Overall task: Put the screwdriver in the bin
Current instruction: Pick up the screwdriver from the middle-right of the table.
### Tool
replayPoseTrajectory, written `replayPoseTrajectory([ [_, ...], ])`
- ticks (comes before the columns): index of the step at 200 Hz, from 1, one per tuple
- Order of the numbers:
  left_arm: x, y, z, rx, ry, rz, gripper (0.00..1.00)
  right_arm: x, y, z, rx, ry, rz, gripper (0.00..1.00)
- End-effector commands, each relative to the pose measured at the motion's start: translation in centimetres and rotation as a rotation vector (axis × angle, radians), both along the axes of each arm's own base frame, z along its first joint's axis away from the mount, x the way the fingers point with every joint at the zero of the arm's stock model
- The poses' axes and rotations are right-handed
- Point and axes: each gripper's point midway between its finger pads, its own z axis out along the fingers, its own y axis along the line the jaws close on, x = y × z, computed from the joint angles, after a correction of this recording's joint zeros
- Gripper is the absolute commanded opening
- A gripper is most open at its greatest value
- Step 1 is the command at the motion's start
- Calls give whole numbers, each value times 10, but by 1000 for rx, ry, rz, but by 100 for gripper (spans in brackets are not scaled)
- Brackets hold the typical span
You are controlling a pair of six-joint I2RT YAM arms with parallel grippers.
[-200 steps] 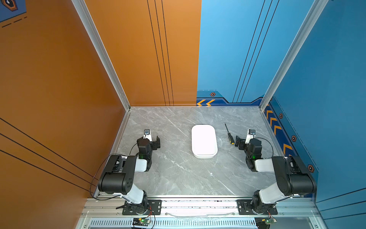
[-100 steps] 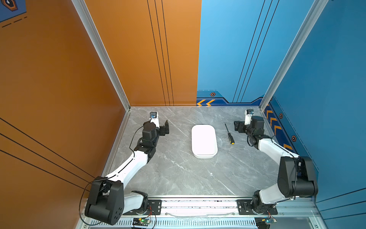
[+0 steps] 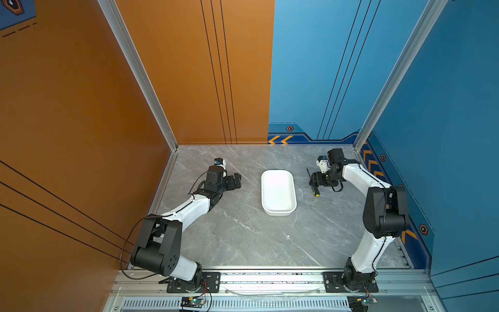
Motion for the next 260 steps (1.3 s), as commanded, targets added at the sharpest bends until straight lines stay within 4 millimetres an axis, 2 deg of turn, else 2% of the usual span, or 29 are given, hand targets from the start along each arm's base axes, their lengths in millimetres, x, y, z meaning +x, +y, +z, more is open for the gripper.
replayPoseTrajectory([
  [1,-10,-6,-9,-31,38,-17,98,-23,0,-12,-28,114,13,72],
  [40,-15,-9,-19,-48,69,-30,98,-20,-2,-22,-70,124,16,73],
  [64,-16,-8,-19,-42,65,-27,98,-15,-5,-30,-79,130,9,73],
  [102,-17,-7,-18,-28,64,-31,98,2,-9,-35,-93,113,-46,74],
  [167,-17,-4,-22,1,73,-32,98,9,-2,-44,-104,122,-42,74],
  [232,-20,-2,-27,6,84,-27,98,4,-3,-52,-142,142,-51,59],
  [260,-22,-1,-29,8,90,-27,98,3,-1,-54,-137,150,-62,45],
])
